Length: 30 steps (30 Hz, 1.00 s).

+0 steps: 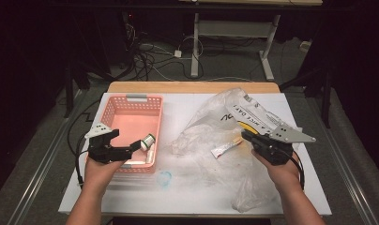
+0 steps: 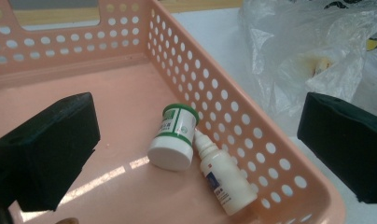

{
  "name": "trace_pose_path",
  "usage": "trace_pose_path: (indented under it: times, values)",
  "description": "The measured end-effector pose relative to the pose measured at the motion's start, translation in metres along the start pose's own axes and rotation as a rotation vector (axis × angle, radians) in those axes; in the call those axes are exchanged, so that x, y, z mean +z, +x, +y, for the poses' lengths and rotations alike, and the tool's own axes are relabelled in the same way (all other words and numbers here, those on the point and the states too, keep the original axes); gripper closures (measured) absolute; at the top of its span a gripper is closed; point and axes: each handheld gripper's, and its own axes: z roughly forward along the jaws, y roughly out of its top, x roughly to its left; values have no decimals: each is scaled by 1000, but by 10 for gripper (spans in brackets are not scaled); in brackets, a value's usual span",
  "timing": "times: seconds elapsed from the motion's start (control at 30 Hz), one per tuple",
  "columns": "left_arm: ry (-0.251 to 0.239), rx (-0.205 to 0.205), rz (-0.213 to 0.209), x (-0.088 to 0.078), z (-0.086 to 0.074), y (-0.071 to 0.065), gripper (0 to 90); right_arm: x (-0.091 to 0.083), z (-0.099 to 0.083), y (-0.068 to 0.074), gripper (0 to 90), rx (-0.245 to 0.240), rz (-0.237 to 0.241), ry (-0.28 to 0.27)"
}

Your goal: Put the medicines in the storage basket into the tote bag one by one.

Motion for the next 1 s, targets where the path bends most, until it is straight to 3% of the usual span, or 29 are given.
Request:
trace_pose_path:
  times: [0.2,0.43,0.67,1.0]
  values:
    - [-23,5,-19,8,15,-6,0,-1,1,0,900,-1,-1,-5]
    - [25,12,2,27,30,1,0,-2,1,-2,900,3,-4,-7]
    - [110,24,6,47,41,8,0,-2,0,-2,900,4,-7,-4]
    - [270,26,27,72,42,19,0,-2,0,-3,900,13,-4,-7]
